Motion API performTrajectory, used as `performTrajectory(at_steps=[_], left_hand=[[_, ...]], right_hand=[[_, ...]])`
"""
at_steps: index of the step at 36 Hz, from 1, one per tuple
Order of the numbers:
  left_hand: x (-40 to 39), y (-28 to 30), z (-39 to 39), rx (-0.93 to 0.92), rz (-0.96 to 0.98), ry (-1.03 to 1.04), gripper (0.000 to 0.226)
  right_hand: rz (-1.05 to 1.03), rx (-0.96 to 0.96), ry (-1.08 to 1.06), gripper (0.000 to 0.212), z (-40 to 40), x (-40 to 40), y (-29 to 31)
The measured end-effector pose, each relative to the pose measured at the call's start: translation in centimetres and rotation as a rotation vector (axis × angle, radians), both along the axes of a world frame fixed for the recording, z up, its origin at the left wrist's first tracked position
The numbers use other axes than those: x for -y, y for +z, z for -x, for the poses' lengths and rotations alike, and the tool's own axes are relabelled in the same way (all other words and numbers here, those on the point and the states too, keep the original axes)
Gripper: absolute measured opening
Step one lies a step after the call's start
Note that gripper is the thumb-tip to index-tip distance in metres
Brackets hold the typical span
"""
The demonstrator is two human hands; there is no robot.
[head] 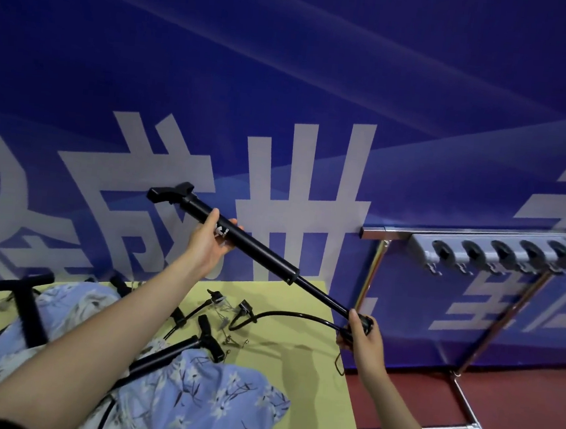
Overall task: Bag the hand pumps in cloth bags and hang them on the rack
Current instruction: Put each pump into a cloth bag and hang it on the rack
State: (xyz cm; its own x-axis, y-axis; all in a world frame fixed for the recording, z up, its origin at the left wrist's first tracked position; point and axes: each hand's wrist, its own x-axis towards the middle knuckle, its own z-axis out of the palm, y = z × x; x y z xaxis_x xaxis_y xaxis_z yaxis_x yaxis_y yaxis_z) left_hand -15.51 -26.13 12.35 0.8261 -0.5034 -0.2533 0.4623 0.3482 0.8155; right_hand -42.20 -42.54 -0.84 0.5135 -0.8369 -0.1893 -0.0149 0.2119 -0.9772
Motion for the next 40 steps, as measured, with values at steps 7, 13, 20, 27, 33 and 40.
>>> performTrajectory(at_steps=[7, 13, 20, 27, 33, 40], left_hand=[[0.0, 0.3, 0.5, 0.028, -0.001, 0.036, 0.04], [-0.2, -0.5, 1.0, 0.042, -0.024, 0.055, 0.041], [-0.1, -2.0, 1.4, -0.001, -0.048, 0.069, 0.044], [-0.3, -3.6, 1.7, -0.004, -0.066, 0.041, 0.047], [-0.7, -5.5, 1.2, -0.076, -0.079, 0.056, 0.042], [-1.4, -6.2, 0.3, -0.135, -0.044, 0.026, 0.036]], right_hand=[[-0.025, -0.023, 0.05, 0.026, -2.7, -0.8, -0.1], [-0.019, -0.011, 0.066, 0.029, -4.5, -2.3, 0.5], [0.003, -0.009, 0.077, 0.017, -6.5, -3.7, 1.1], [0.022, -0.052, 0.133, 0.026, -8.2, -4.4, 1.4], [0.006, -0.074, 0.201, 0.025, -9.5, -4.6, 1.4], [-0.229, -0.065, 0.325, 0.041, -9.5, -3.6, 1.3]])
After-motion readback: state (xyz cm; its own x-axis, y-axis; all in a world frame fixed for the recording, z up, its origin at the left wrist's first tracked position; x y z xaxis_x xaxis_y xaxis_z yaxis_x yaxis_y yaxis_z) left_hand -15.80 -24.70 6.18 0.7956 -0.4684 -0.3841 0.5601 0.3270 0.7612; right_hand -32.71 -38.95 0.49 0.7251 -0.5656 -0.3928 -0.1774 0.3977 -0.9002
